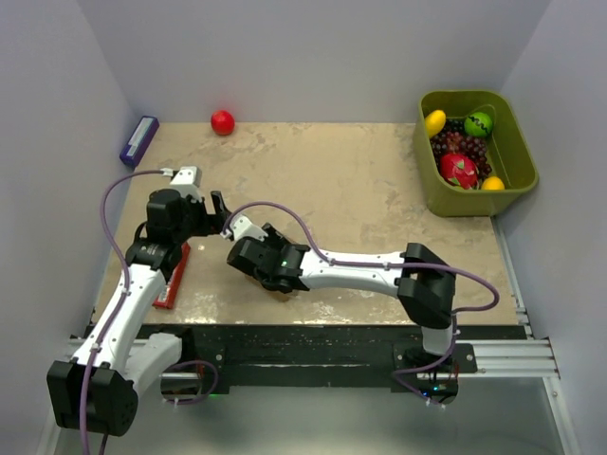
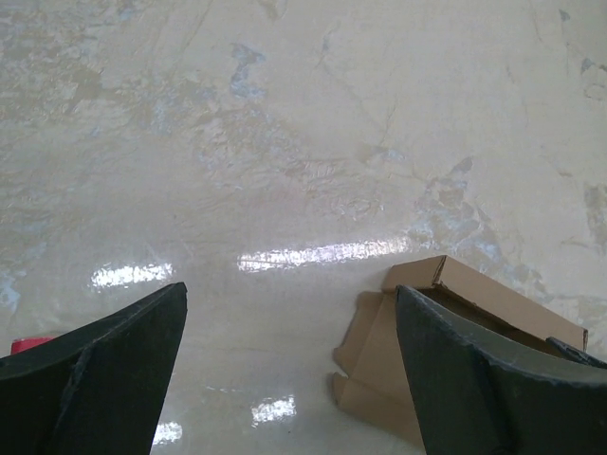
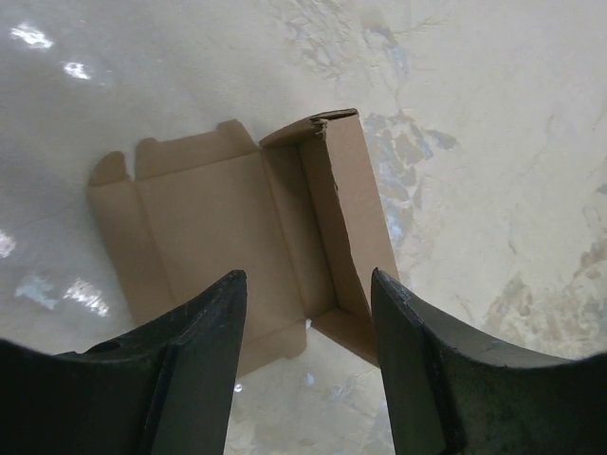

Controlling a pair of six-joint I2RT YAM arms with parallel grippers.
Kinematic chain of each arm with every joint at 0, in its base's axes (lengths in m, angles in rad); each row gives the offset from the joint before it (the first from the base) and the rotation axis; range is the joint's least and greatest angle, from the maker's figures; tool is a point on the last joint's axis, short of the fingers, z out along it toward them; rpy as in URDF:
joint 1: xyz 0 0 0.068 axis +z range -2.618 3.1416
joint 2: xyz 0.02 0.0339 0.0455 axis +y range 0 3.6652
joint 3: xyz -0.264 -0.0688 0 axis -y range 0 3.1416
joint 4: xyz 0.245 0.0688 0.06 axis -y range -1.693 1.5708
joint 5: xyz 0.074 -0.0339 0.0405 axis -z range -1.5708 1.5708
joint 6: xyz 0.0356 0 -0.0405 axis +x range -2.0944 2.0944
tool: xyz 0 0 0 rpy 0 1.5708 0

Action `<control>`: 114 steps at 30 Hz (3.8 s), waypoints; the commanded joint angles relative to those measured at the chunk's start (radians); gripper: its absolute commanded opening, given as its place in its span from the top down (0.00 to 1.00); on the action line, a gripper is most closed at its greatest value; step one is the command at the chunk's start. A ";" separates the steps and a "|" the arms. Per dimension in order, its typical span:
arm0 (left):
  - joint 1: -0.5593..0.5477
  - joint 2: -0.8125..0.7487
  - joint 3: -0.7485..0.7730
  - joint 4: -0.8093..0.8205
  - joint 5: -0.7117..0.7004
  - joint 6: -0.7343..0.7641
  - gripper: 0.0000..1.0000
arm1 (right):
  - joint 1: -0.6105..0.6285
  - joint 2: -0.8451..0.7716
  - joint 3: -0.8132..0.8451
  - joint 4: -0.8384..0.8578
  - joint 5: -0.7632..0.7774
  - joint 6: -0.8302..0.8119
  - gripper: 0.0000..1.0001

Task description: Fold the paper box

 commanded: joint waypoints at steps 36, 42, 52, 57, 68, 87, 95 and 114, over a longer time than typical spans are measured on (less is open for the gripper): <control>0.006 -0.004 -0.013 0.017 0.001 0.031 0.07 | 0.005 0.215 0.076 0.068 0.410 -0.219 0.79; 0.005 -0.007 -0.013 0.014 -0.003 0.033 0.07 | 0.001 0.192 0.067 0.053 0.410 -0.197 0.87; 0.005 -0.014 -0.011 0.012 -0.008 0.034 0.07 | -0.034 0.154 0.032 0.021 0.335 -0.101 1.00; 0.005 -0.025 -0.005 0.020 -0.006 0.031 0.07 | -0.097 0.094 -0.011 0.022 0.189 -0.001 1.00; 0.005 -0.051 0.013 0.029 0.177 -0.076 0.06 | -0.282 0.000 -0.169 0.123 -0.144 0.228 1.00; -0.228 0.143 -0.062 0.245 0.231 -0.280 0.00 | -0.313 -0.018 -0.234 0.171 -0.180 0.442 1.00; -0.268 0.205 -0.036 0.261 0.195 -0.286 0.00 | -0.312 -0.021 -0.246 0.172 -0.162 0.449 1.00; -0.379 0.343 0.087 0.164 -0.013 -0.190 0.37 | -0.313 -0.044 -0.277 0.205 -0.153 0.464 1.00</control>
